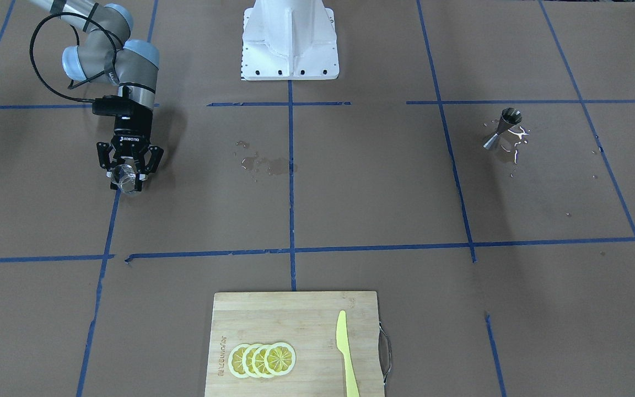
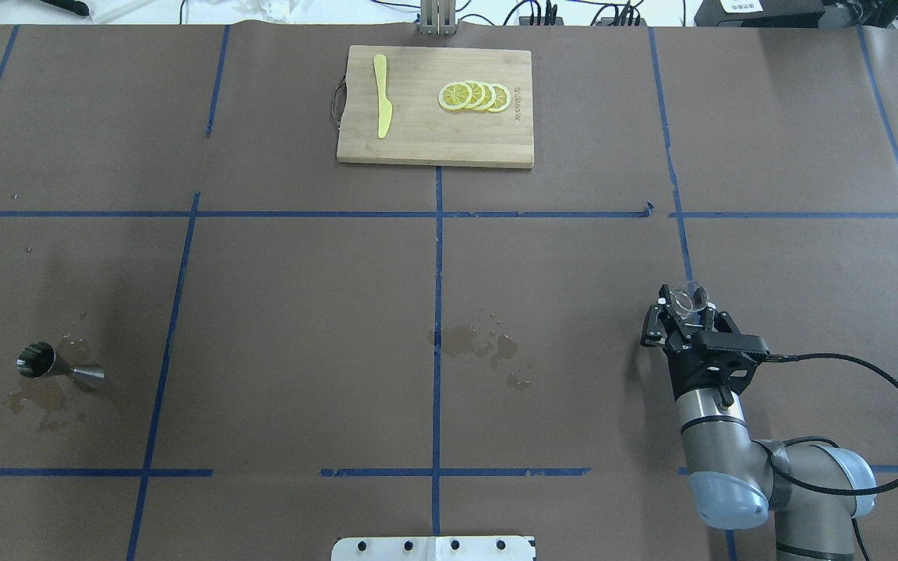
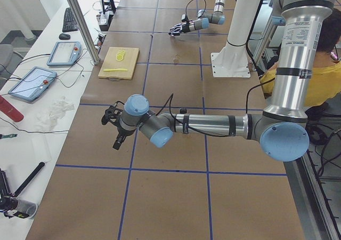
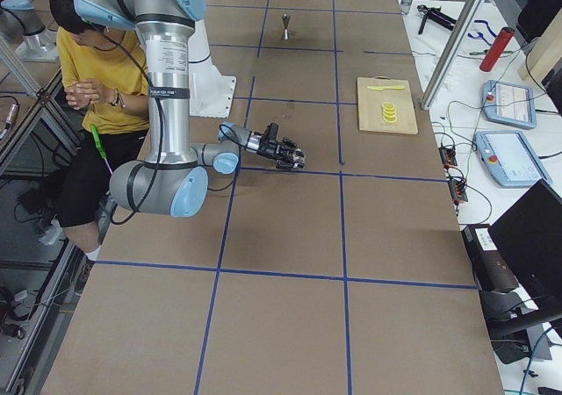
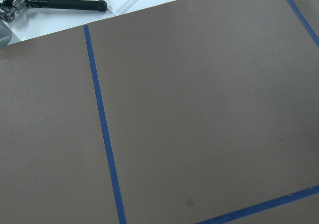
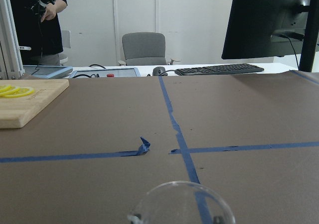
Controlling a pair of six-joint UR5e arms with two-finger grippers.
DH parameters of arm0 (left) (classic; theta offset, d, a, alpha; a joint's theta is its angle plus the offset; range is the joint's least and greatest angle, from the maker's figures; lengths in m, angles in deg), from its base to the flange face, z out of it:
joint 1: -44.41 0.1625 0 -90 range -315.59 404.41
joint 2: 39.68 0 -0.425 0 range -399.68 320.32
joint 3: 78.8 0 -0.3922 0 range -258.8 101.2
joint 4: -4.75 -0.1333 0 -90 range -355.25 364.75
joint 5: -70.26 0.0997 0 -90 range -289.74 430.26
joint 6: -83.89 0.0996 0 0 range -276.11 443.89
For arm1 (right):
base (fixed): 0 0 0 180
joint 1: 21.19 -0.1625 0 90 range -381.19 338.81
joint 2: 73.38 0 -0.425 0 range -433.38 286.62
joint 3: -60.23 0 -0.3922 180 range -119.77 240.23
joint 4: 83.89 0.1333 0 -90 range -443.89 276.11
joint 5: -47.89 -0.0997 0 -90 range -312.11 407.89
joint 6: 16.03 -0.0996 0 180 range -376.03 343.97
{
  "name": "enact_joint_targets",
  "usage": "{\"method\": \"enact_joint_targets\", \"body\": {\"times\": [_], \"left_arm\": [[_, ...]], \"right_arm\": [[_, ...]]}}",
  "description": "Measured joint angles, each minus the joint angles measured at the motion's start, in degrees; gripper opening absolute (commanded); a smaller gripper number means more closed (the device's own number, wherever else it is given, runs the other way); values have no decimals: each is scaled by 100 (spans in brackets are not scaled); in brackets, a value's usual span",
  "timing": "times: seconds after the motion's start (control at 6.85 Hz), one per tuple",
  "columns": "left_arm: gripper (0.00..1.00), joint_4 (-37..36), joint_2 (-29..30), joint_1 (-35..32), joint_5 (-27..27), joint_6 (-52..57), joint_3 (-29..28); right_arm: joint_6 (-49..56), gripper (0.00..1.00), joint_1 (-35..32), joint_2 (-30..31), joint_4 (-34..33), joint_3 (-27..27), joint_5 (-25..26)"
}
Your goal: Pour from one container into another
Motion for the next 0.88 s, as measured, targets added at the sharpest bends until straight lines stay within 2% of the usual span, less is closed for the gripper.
{"method": "enact_joint_targets", "body": {"times": [0.88], "left_arm": [[100,6,0,1,0,-4,-3]], "right_arm": [[0,100,75,-38,24,-33,19]]}}
